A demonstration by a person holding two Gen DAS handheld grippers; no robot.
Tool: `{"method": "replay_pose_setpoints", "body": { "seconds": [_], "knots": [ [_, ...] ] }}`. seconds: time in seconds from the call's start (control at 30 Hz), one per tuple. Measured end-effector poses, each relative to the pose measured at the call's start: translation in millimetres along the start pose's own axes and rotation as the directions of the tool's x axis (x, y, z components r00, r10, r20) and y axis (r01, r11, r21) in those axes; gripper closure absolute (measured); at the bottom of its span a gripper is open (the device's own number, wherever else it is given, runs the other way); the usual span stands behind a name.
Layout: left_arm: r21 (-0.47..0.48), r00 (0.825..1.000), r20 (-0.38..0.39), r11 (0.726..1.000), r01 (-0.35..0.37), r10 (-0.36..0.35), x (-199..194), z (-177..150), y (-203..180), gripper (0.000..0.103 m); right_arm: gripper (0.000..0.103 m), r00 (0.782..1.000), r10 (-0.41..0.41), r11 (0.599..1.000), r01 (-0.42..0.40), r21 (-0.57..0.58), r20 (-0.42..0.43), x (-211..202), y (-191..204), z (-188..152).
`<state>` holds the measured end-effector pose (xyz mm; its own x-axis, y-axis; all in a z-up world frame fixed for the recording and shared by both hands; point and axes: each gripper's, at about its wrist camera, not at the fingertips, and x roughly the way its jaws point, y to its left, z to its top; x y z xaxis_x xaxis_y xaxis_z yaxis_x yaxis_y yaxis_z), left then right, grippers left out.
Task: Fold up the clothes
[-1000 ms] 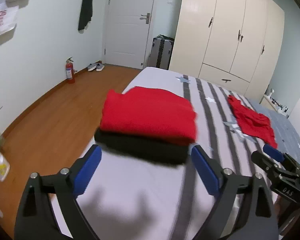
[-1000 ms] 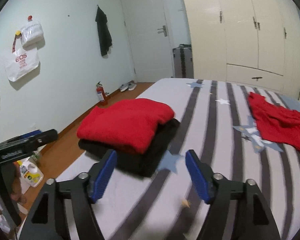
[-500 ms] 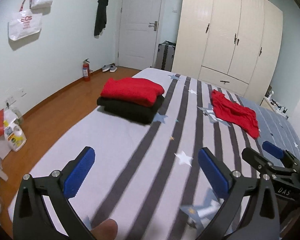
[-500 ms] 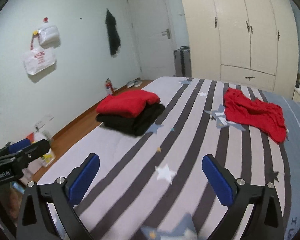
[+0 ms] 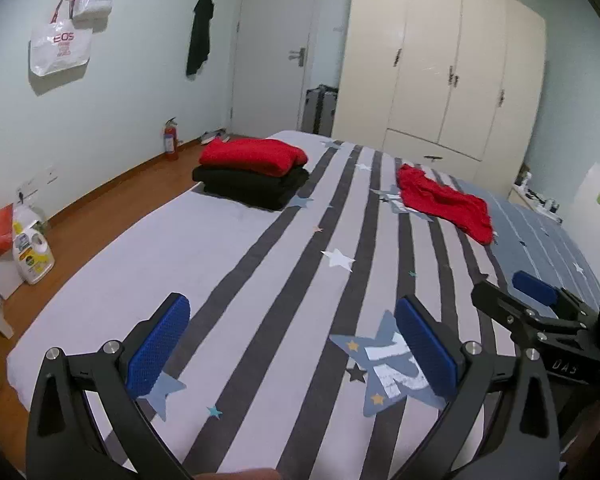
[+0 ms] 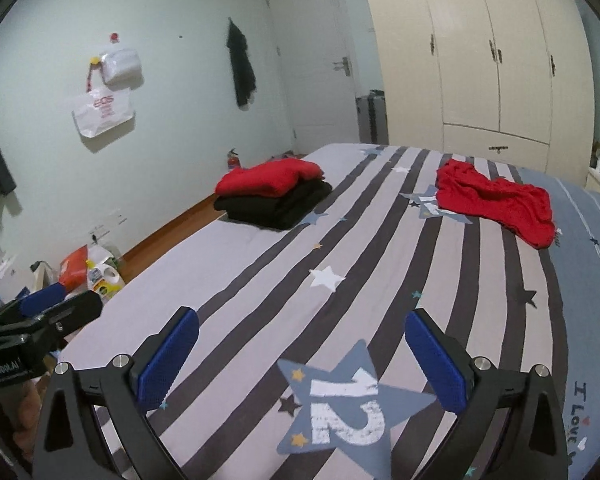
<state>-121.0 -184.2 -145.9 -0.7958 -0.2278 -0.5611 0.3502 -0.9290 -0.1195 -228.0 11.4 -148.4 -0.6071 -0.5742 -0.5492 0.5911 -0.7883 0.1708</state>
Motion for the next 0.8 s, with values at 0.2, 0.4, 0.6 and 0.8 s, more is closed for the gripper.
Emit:
{"method": "replay_pose_setpoints", "body": {
  "seconds": [0.2,0.4,0.6,0.8],
  "knots": [
    [0.023,0.996,0.091,1.0,0.015,-0.017,-36,-33,-3,0.001,0.001,0.996,0.046,0.999,-0.047,0.005,0.073,-28,8,-28],
    [-0.02,0.998,0.062,0.999,-0.025,0.027,-92,-58,0,0.001,0.001,0.998,0.021,0.999,-0.024,0.046,0.063,-78,21,-50],
    [-0.028,0.994,0.09,0.998,-0.057,0.06,-189,-67,-15,0.001,0.001,0.999,0.02,1.0,-0.021,0.015,0.05,-161,54,-60],
    [-0.052,0.989,0.124,0.996,-0.071,0.077,-266,-63,-30,0.001,0.001,0.997,0.005,0.999,-0.002,-0.041,0.079,-237,87,-61]
  ]
}}
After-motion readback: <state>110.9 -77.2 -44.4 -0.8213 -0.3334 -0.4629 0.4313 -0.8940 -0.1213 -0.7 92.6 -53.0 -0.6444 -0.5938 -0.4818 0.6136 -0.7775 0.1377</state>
